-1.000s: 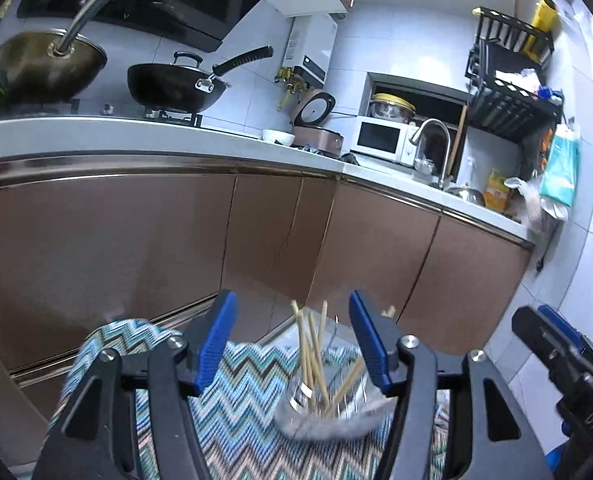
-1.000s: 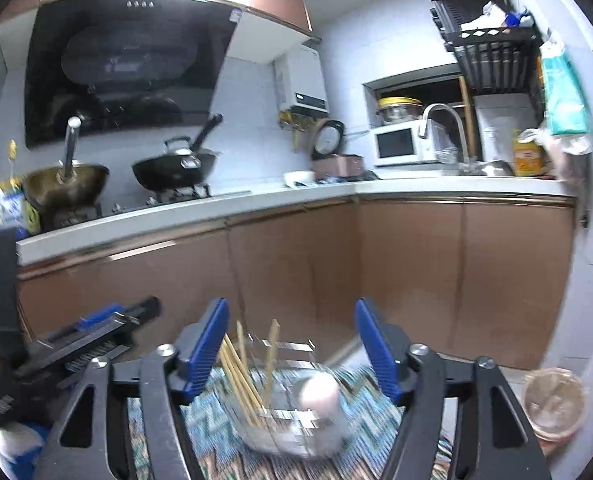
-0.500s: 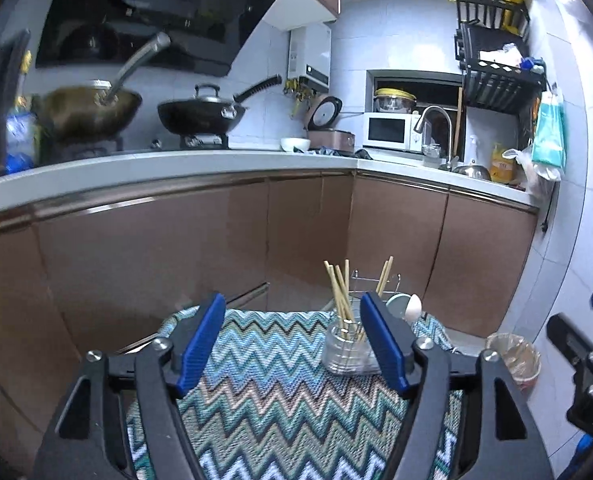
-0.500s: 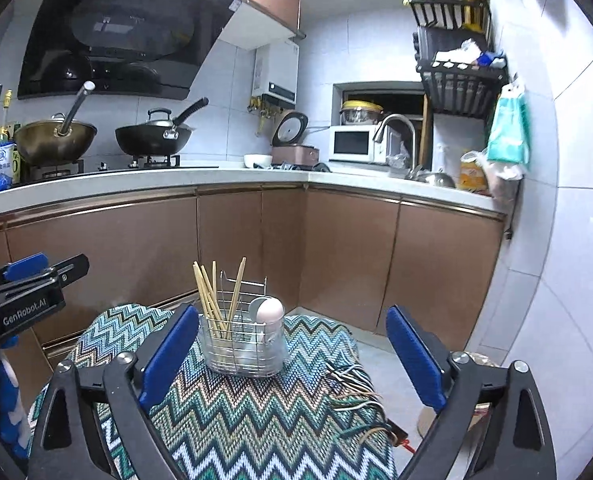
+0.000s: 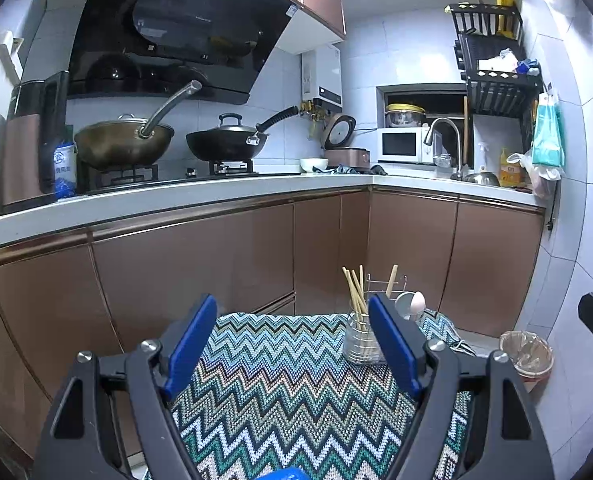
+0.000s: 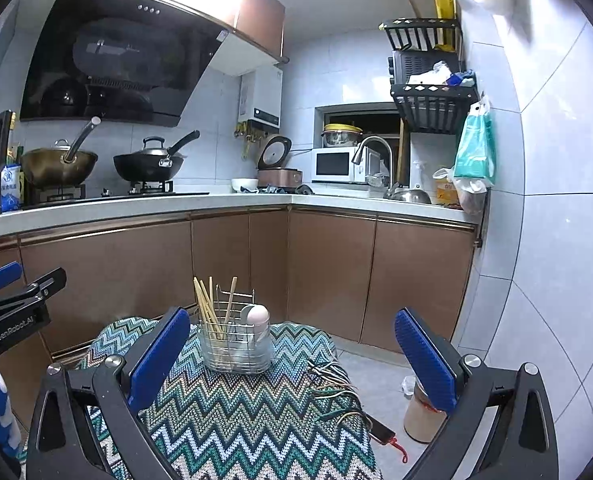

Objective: Organize utensils

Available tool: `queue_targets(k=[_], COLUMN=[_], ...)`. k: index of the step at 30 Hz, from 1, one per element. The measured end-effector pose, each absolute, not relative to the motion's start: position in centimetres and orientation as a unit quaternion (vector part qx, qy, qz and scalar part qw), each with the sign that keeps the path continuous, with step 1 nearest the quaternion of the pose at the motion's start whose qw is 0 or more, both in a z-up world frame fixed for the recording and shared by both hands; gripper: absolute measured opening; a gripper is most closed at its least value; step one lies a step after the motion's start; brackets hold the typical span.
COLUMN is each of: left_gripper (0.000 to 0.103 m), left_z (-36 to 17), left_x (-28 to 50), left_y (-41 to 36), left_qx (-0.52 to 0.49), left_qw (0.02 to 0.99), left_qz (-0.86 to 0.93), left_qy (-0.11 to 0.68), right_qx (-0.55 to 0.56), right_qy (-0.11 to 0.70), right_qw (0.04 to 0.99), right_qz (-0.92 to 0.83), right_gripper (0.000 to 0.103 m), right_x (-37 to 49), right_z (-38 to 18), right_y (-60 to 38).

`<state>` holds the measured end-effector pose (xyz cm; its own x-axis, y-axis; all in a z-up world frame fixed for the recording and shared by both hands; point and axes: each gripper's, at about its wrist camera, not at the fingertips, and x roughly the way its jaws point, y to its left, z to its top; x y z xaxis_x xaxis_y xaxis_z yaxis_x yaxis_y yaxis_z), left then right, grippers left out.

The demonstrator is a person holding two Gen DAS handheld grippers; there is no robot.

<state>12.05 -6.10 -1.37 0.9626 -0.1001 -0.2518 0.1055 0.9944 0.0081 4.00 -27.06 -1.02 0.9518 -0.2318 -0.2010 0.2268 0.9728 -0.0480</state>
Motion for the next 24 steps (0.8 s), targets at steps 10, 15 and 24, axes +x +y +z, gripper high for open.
queue_targets(k=[10, 15, 24], left_gripper=[0.077, 0.077, 0.077], left_z=[-0.5, -0.4, -0.5], left_x=[9.7, 9.3, 8.7], left_y=[-4.7, -4.0, -3.6], left_qx=[0.013, 0.005, 0.001], left_qw=[0.994, 0.994, 0.994], left_qz=[-0.038, -0.033, -0.029], left_qy=[0.104, 0.105, 0.104], right_qx=[-0.021, -0.028, -0.034], right_qy=[0.084, 0.074, 0.068], right_qw=[0.990, 0.990, 0.991], right_qz=[-0.115, -0.116, -0.113], right_gripper=[0.103, 0.103, 0.103], right_x=[2.2, 1.6, 1.3], right_z=[-0.2, 0.0, 0.2], right_y=[-25.8, -25.1, -24.1])
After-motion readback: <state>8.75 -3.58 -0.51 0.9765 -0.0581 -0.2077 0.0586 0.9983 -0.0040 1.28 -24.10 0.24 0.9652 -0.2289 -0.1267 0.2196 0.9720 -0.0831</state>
